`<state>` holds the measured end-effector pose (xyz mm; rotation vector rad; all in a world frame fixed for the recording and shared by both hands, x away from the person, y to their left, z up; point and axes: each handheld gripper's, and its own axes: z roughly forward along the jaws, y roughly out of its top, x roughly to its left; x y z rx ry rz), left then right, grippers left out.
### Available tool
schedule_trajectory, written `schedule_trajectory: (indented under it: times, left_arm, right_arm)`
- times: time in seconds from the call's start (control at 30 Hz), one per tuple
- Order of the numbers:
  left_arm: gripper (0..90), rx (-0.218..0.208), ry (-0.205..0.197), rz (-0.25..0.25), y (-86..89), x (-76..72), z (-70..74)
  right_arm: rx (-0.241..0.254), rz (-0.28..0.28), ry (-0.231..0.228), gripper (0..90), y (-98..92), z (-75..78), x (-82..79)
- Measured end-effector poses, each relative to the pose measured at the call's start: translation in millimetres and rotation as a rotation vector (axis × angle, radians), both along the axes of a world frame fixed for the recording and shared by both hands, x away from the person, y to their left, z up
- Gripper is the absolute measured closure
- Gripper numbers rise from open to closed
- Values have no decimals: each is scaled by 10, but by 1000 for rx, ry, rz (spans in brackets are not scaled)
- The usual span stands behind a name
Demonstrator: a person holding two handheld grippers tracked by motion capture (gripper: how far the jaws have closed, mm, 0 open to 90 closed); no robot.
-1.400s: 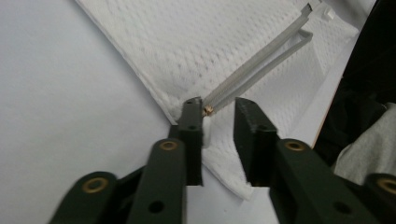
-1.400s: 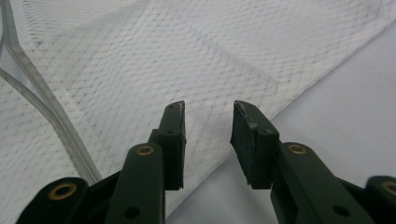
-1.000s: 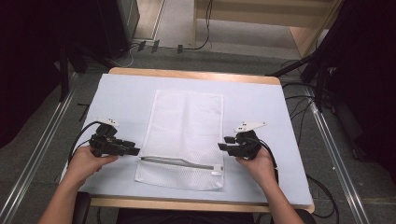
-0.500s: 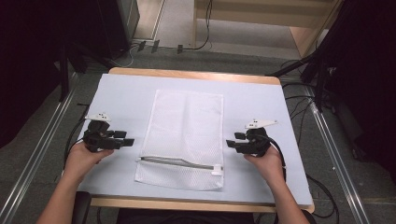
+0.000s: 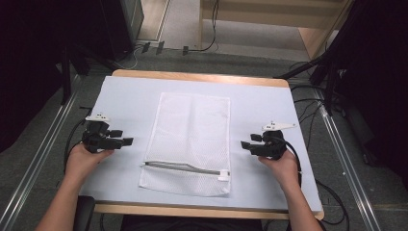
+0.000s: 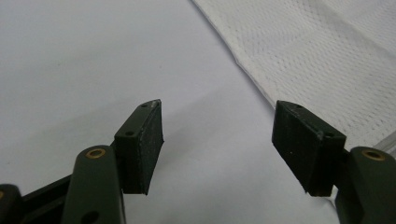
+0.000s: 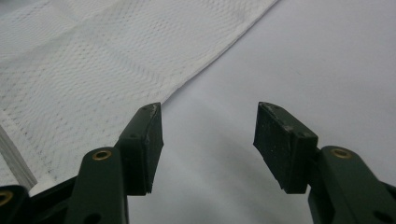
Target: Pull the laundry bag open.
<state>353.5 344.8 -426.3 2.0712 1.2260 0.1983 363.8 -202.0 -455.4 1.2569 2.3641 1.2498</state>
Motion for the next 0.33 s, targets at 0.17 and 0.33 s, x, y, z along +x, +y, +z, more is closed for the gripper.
schedule_trajectory:
  times: [0.17,0.33]
  left_arm:
    - [316,10,13,6,-7,33,-27]
    - [282,30,15,4,-11,57,-58]
  right_arm:
    - [-3,-7,2,410,-16,-14,-7]
    - [-9,-15,8,364,-34,-27,-7]
